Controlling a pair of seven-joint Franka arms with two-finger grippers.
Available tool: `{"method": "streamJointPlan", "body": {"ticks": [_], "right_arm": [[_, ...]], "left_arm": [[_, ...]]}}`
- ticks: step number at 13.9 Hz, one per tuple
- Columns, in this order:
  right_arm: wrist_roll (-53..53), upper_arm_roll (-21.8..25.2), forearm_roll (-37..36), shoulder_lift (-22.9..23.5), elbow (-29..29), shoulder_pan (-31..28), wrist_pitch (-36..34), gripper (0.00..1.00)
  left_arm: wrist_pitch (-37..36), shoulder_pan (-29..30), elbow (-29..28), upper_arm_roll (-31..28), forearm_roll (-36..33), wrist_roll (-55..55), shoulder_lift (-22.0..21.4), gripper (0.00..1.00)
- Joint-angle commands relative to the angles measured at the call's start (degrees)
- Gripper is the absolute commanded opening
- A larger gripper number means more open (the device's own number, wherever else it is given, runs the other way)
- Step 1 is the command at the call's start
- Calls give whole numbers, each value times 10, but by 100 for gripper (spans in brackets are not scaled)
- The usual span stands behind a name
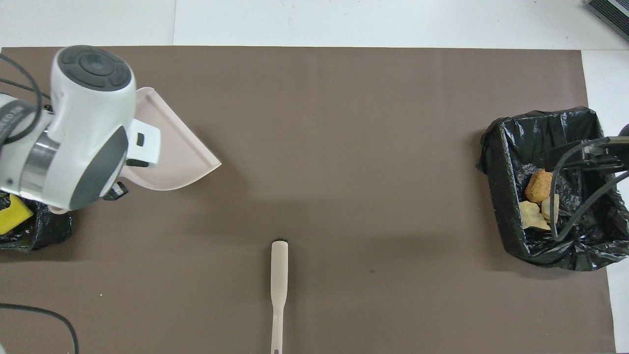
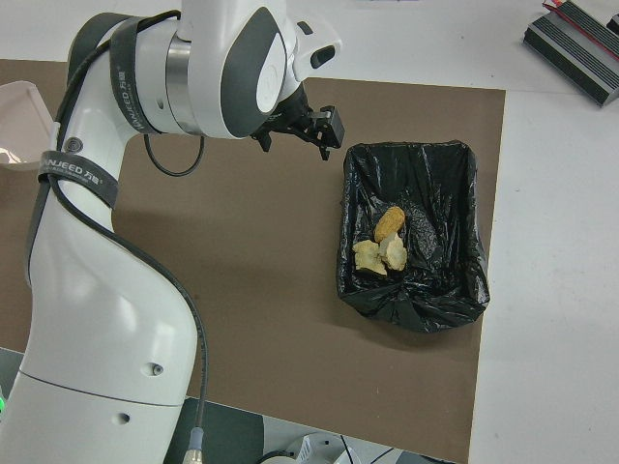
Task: Sweep and dump trash in bin
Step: 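Place the empty dustpan on the table center with the left gripper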
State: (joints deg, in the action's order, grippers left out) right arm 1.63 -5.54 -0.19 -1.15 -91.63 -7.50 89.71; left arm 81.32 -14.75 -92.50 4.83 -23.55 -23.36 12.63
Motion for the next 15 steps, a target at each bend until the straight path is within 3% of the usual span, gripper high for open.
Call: {"method": "streamJointPlan", "body": {"ticks": [1, 3, 7, 15], "right_arm": [[1, -2, 16, -25, -34, -7, 5, 100], [-3, -2, 13, -18, -22, -7, 6, 100], [-3, -2, 14, -18, -21, -4, 6, 100], [-3, -2, 14, -18, -21, -4, 6, 100]], "left_arm": [[15, -28, 20, -11, 86, 191, 30, 0], [54, -62, 26, -11, 118, 276, 49, 0], [81, -99, 113, -11, 183, 432, 114, 0], [213, -148, 99, -11, 275, 525, 158, 0]]}}
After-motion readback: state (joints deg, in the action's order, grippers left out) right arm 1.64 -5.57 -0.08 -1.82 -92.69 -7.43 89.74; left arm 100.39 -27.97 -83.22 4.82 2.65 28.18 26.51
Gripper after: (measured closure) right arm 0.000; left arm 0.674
